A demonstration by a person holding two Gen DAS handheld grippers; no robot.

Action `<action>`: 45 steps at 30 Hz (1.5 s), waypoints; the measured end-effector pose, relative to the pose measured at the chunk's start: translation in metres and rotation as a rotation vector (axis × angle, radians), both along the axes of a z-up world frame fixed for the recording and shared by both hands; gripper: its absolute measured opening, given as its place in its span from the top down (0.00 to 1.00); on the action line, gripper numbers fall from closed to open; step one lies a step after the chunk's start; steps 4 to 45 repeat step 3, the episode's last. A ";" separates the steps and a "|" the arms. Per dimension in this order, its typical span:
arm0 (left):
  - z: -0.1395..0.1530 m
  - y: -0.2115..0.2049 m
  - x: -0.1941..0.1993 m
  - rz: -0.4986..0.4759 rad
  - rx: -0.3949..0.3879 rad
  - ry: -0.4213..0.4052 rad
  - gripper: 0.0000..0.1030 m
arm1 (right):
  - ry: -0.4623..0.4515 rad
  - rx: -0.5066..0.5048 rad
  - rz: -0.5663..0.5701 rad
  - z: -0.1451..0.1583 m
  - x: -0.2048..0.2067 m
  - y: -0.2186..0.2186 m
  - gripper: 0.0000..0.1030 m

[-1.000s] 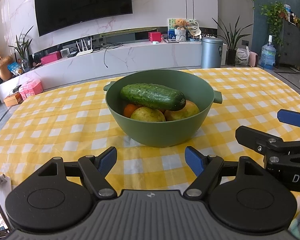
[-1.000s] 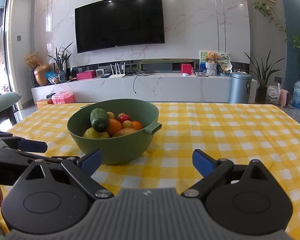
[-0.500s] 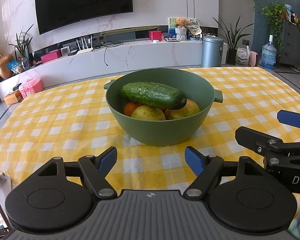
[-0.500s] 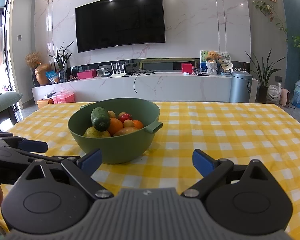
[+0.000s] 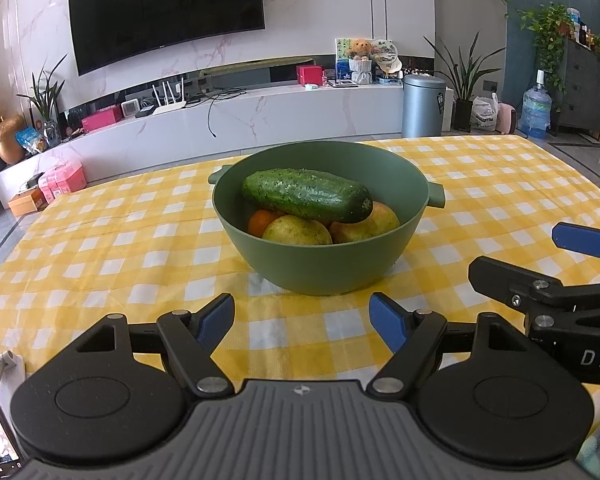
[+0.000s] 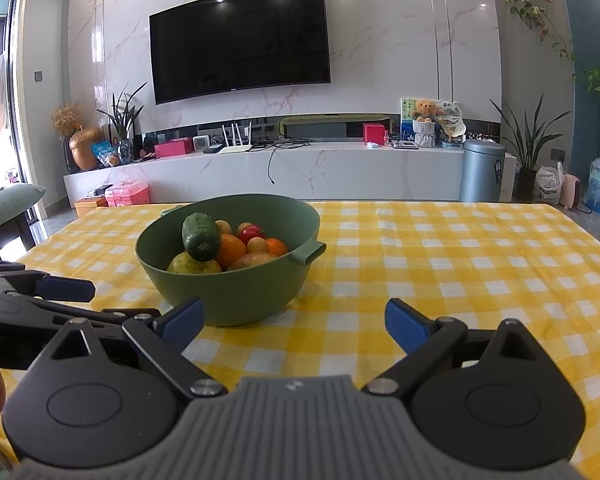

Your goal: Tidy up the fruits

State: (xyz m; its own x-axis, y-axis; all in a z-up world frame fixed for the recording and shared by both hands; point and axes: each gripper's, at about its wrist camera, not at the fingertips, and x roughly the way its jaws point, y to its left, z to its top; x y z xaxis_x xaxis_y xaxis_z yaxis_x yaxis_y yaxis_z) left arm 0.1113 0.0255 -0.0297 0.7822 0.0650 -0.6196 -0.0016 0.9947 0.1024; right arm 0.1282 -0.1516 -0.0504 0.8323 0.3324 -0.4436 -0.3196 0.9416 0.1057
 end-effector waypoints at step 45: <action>0.001 -0.001 -0.001 0.003 0.002 -0.004 0.13 | 0.012 -0.001 -0.002 -0.002 0.001 0.001 0.09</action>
